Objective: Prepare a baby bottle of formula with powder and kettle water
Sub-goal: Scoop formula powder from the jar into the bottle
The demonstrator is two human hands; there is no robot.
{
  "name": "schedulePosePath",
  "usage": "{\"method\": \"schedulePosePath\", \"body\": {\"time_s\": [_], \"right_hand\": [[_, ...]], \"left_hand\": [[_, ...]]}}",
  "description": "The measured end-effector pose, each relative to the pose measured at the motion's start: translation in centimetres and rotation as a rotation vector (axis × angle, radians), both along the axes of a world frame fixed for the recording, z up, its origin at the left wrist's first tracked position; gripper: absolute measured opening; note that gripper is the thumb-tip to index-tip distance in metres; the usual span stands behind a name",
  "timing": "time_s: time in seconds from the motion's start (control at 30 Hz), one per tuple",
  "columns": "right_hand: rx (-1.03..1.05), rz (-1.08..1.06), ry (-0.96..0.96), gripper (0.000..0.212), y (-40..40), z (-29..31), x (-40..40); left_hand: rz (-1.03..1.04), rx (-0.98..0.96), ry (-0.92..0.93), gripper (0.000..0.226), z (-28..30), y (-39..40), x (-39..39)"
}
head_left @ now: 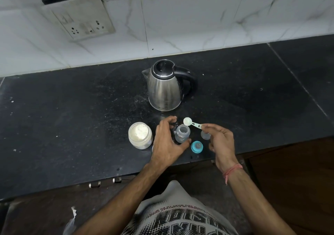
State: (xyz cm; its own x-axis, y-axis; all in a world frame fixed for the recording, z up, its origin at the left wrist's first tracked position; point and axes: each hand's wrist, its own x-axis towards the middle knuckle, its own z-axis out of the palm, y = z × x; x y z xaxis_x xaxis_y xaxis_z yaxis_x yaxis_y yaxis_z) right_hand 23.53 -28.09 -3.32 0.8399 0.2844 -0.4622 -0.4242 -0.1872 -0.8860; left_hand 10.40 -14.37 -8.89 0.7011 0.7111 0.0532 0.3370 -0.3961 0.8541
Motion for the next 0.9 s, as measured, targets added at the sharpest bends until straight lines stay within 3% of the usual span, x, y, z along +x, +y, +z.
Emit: {"method": "schedulePosePath", "body": {"time_s": [0.2, 0.57, 0.9], "right_hand": [[-0.026, 0.031, -0.039, 0.021, 0.2, -0.5, -0.2], [-0.062, 0.125, -0.220, 0.017, 0.0, -0.7, -0.7], [-0.248, 0.334, -0.719, 0.012, -0.3, -0.9, -1.4]], "left_hand": [[-0.056, -0.040, 0.121, 0.089, -1.0, 1.2, 0.8], [-0.110, -0.060, 0.125, 0.068, -1.1, 2.3, 1.4], [-0.073, -0.049, 0.103, 0.061, -1.6, 2.2, 1.1]]}}
